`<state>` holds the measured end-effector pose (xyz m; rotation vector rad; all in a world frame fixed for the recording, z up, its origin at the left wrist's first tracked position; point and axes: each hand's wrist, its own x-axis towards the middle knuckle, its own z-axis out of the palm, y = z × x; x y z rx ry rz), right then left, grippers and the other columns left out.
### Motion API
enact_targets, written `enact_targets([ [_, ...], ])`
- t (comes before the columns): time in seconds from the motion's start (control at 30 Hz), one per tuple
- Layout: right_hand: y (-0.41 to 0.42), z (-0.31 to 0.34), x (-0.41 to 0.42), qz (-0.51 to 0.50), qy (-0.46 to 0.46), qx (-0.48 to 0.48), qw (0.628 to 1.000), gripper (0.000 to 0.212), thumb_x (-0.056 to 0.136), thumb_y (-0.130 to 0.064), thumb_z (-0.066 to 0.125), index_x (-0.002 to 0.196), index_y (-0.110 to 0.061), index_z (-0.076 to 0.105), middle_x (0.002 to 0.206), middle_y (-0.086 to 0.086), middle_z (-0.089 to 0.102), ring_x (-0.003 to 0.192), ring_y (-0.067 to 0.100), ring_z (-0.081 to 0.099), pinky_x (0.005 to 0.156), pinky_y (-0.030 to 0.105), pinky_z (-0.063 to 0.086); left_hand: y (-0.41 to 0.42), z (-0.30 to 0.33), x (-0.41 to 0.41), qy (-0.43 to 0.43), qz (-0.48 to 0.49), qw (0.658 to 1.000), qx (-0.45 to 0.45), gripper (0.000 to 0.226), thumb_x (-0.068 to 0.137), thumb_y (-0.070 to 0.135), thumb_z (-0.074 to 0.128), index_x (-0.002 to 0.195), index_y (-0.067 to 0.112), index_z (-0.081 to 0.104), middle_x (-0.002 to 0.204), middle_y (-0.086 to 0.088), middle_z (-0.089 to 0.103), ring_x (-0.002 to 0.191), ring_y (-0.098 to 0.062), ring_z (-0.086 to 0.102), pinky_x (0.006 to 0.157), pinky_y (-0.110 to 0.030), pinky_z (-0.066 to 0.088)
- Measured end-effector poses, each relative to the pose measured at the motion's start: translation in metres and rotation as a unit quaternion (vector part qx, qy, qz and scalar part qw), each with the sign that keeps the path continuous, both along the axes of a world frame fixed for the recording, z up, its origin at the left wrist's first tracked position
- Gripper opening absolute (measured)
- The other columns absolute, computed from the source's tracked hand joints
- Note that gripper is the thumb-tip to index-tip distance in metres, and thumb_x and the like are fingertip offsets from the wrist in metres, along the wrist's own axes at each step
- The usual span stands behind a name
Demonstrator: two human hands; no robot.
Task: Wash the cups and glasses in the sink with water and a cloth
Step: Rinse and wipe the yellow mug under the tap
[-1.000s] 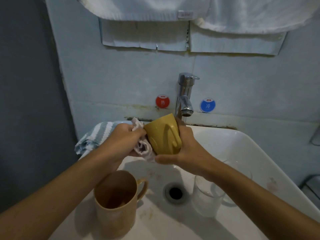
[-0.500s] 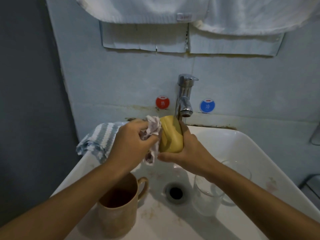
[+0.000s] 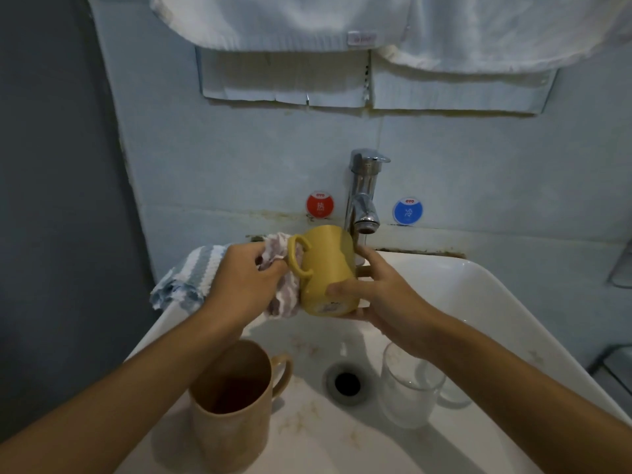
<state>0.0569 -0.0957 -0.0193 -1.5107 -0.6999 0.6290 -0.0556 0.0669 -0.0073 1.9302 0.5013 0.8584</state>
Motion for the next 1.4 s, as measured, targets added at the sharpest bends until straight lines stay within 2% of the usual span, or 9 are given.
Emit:
enact_targets([
  [0.13, 0.001, -0.007, 0.008, -0.031, -0.019, -0.019, 0.999, 0.077, 0.067, -0.019, 0.086, 0.135, -0.018, 0.049, 0.121, 0.003, 0.064, 0.107, 0.024, 0.067, 0.093, 0.044, 0.057, 0.0, 0.001, -0.002, 0.059, -0.041, 0.991, -0.113, 0.012, 0.089, 0.01, 0.065, 0.078, 0.006, 0.069, 0.063, -0.003, 0.07, 0.062, -0.017, 0.069, 0.055, -0.027, 0.052],
  [0.37, -0.002, -0.005, 0.009, -0.041, -0.056, -0.016, 0.998, 0.091, 0.062, -0.027, 0.089, 0.139, -0.032, 0.04, 0.121, 0.003, 0.06, 0.106, 0.026, 0.064, 0.091, 0.043, 0.058, 0.002, 0.006, -0.003, 0.089, -0.145, 0.895, -0.413, 0.022, 0.092, 0.002, 0.056, 0.109, -0.006, 0.067, 0.105, -0.02, 0.071, 0.09, -0.027, 0.068, 0.067, -0.031, 0.062],
  [0.6, -0.002, 0.002, 0.002, -0.083, -0.119, -0.028, 0.989, 0.099, 0.062, -0.032, 0.091, 0.139, -0.037, 0.03, 0.123, -0.01, 0.046, 0.102, 0.011, 0.056, 0.069, 0.019, 0.052, 0.004, 0.009, -0.007, 0.075, -0.164, 0.835, -0.52, 0.02, 0.092, -0.006, 0.05, 0.09, -0.017, 0.067, 0.097, -0.027, 0.071, 0.078, -0.03, 0.072, 0.069, -0.039, 0.059],
  [0.73, 0.0, -0.002, 0.0, -0.077, -0.125, -0.074, 0.986, 0.117, 0.041, -0.057, 0.092, 0.138, -0.032, 0.033, 0.131, -0.005, 0.045, 0.112, 0.017, 0.056, 0.087, 0.035, 0.057, 0.001, 0.009, -0.008, 0.08, -0.167, 0.846, -0.5, 0.021, 0.086, -0.012, 0.053, 0.072, -0.011, 0.068, 0.091, -0.025, 0.071, 0.073, -0.029, 0.072, 0.066, -0.038, 0.059],
  [0.87, -0.001, -0.001, 0.003, -0.025, -0.008, -0.015, 1.0, 0.087, 0.068, -0.032, 0.086, 0.138, -0.028, 0.034, 0.133, 0.001, 0.051, 0.113, 0.026, 0.06, 0.093, 0.044, 0.056, 0.01, 0.002, -0.002, 0.081, -0.17, 0.858, -0.478, 0.022, 0.088, -0.008, 0.054, 0.109, -0.015, 0.06, 0.115, -0.028, 0.065, 0.106, -0.034, 0.065, 0.08, -0.038, 0.06],
  [1.03, 0.004, -0.002, 0.001, -0.049, 0.011, -0.004, 0.999, 0.079, 0.073, -0.024, 0.085, 0.134, -0.029, 0.034, 0.126, 0.003, 0.053, 0.108, 0.027, 0.063, 0.086, 0.044, 0.06, 0.01, -0.003, 0.003, 0.013, -0.08, 0.918, -0.389, 0.023, 0.091, -0.001, 0.057, 0.109, -0.015, 0.06, 0.106, -0.029, 0.065, 0.089, -0.035, 0.065, 0.073, -0.036, 0.06],
  [1.17, 0.005, -0.003, -0.002, -0.081, -0.032, -0.003, 0.996, 0.081, 0.072, -0.03, 0.086, 0.134, -0.03, 0.033, 0.122, 0.0, 0.054, 0.104, 0.021, 0.064, 0.079, 0.034, 0.061, 0.011, 0.002, 0.0, -0.005, 0.107, 0.978, -0.181, 0.02, 0.09, 0.01, 0.056, 0.103, -0.002, 0.064, 0.079, -0.012, 0.065, 0.069, -0.021, 0.062, 0.058, -0.027, 0.048],
  [1.27, 0.003, -0.002, -0.006, -0.084, -0.065, -0.017, 0.994, 0.081, 0.073, -0.031, 0.085, 0.134, -0.031, 0.031, 0.118, -0.005, 0.052, 0.101, 0.016, 0.063, 0.077, 0.029, 0.06, 0.0, 0.013, -0.006, -0.037, 0.088, 0.993, -0.071, 0.011, 0.093, 0.011, 0.054, 0.09, 0.008, 0.064, 0.071, -0.003, 0.06, 0.065, -0.015, 0.058, 0.053, -0.024, 0.044],
  [1.4, 0.003, -0.001, -0.012, -0.092, -0.126, -0.044, 0.987, 0.09, 0.072, -0.033, 0.085, 0.139, -0.033, 0.026, 0.124, -0.006, 0.047, 0.104, 0.012, 0.057, 0.081, 0.028, 0.056, -0.009, 0.01, -0.008, 0.073, 0.031, 0.992, 0.103, 0.014, 0.089, 0.01, 0.062, 0.077, 0.004, 0.063, 0.069, -0.011, 0.064, 0.068, -0.027, 0.061, 0.059, -0.035, 0.045],
])
